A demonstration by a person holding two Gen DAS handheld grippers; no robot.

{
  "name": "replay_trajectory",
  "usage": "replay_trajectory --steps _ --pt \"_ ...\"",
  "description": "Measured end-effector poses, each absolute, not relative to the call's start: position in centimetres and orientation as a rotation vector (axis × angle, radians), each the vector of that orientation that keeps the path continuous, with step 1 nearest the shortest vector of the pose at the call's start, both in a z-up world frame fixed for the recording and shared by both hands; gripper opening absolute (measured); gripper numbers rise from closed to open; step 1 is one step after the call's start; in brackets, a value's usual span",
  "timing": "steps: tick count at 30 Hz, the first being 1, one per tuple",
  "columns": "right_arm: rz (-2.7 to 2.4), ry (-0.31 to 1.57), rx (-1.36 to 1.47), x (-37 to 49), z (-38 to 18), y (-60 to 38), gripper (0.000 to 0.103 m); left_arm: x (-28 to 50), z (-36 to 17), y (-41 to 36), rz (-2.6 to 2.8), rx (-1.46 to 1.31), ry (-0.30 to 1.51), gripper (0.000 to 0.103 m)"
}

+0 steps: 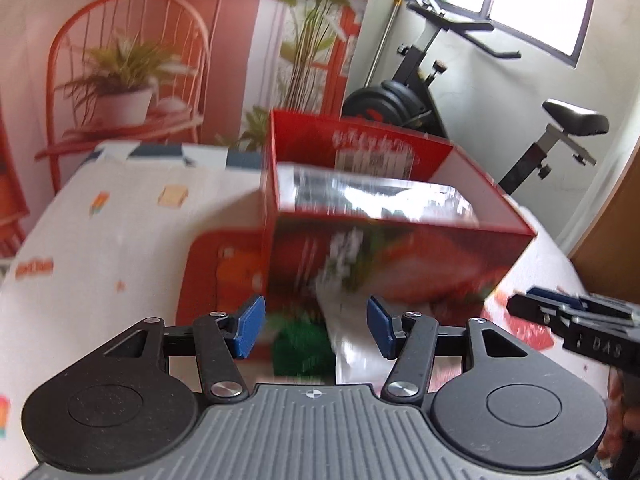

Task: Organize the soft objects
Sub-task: 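Move both grippers down to the pink knitted towel beside the box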

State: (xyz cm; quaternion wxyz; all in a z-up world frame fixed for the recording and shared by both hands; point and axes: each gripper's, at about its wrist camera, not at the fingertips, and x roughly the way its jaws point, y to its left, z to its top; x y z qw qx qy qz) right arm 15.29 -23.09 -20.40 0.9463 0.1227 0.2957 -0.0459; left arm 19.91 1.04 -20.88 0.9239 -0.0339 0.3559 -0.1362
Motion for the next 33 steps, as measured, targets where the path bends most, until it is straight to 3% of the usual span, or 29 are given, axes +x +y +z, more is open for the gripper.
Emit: replay_trajectory --steps 16,33 --pt "-0.220 0.715 0.411 10.1 -27.5 -22.8 0.037 18.2 -24.8 3.0 -0.197 -0.152 0.794 0.061" --pt "-0.208 0.697 0.389 10.3 -28.3 -22.7 0.037 18.8 -26.9 3.3 -0.226 -0.250 0.849 0.061"
